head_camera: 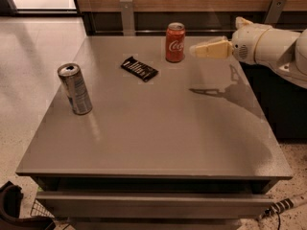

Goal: Pick coke can

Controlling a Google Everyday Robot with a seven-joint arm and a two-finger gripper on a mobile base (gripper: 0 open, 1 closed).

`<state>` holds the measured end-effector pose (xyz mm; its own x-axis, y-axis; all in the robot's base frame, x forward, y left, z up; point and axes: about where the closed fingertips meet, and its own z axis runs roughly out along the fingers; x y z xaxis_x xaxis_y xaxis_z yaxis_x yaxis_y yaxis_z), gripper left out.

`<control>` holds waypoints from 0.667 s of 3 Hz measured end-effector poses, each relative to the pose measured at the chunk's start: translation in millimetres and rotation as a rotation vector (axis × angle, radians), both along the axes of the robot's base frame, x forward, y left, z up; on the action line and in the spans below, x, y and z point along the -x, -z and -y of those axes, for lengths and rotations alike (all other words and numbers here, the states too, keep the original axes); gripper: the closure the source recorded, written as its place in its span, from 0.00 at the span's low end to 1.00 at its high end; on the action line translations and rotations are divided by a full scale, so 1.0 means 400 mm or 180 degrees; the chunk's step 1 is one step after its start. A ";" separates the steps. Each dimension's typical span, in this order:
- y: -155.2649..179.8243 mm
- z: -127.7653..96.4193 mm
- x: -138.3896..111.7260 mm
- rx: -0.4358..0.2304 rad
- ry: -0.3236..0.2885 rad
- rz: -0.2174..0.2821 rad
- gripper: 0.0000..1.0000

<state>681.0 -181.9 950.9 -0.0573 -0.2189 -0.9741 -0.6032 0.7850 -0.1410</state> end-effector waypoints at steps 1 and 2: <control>0.044 -0.031 -0.076 -0.0107 -0.0255 0.0009 0.00; 0.081 -0.054 -0.132 -0.0179 -0.0459 -0.0009 0.00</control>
Offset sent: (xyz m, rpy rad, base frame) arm 0.0778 0.0251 -0.0489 0.0816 0.0079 0.2105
